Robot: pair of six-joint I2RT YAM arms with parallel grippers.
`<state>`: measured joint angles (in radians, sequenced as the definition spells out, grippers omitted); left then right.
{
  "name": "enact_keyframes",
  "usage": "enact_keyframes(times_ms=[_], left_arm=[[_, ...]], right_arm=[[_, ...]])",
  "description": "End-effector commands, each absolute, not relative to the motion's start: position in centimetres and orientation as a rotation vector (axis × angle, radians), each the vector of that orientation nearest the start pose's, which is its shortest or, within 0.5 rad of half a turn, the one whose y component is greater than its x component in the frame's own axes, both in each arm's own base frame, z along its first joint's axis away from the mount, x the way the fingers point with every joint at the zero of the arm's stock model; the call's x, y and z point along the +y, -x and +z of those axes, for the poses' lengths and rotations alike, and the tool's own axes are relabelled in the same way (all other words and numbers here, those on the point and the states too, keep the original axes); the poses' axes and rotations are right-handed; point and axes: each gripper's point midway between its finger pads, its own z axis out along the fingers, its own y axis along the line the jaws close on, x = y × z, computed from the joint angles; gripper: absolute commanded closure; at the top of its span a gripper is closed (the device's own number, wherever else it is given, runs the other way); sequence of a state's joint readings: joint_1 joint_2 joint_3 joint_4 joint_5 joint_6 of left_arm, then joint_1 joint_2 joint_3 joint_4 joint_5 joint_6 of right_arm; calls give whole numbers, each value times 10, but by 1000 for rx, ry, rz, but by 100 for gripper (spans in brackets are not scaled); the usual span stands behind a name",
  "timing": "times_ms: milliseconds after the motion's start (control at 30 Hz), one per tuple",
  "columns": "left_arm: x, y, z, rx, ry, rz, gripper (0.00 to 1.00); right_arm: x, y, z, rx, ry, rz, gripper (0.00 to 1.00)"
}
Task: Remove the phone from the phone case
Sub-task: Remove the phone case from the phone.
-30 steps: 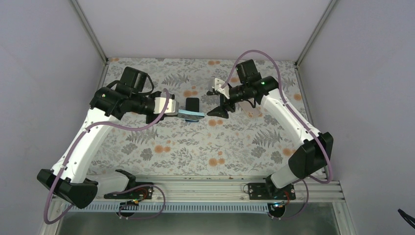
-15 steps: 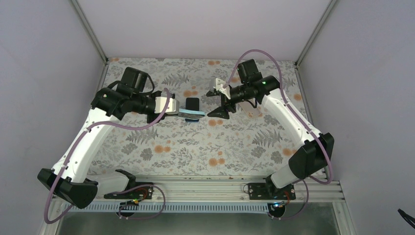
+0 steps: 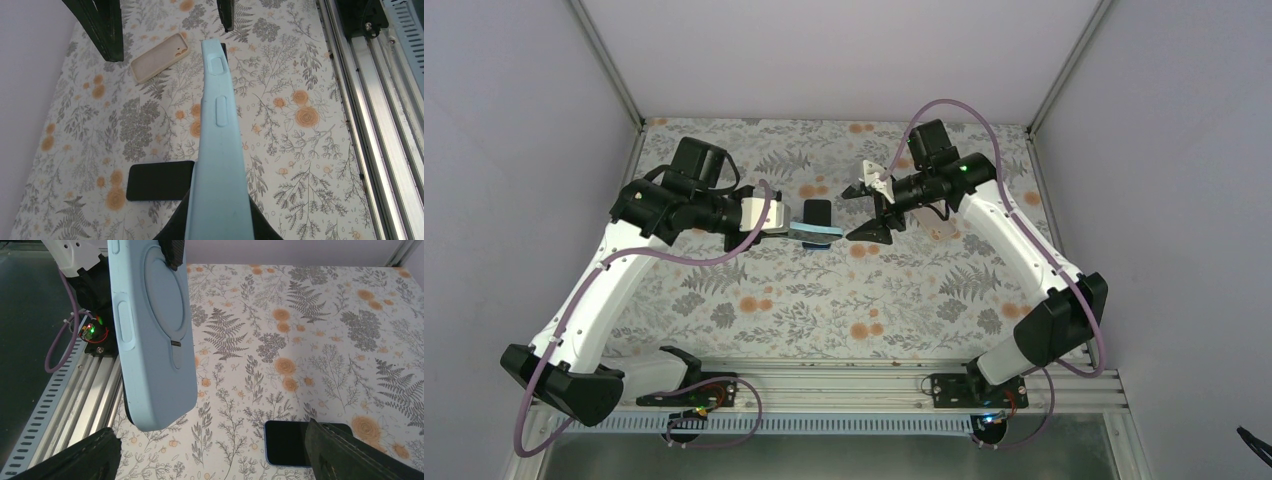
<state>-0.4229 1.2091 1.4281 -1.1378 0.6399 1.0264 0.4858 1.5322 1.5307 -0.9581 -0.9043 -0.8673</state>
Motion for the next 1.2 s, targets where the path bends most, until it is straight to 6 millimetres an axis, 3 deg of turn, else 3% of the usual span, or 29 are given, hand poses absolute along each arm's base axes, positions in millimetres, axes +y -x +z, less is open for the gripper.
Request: enact_keyframes(times_ms=[0, 600, 1167], left_arm=[[-216, -216, 327, 1465, -1678, -505, 98], [-220, -216, 333, 1443, -1679, -531, 98], [-217, -212, 330, 1441, -1696, -529, 98]], right_arm=[[292, -246, 306, 1452, 1673, 948, 6], [299, -251, 295, 1488, 1683, 929, 8], [293, -263, 305, 1490, 1631, 911, 9]])
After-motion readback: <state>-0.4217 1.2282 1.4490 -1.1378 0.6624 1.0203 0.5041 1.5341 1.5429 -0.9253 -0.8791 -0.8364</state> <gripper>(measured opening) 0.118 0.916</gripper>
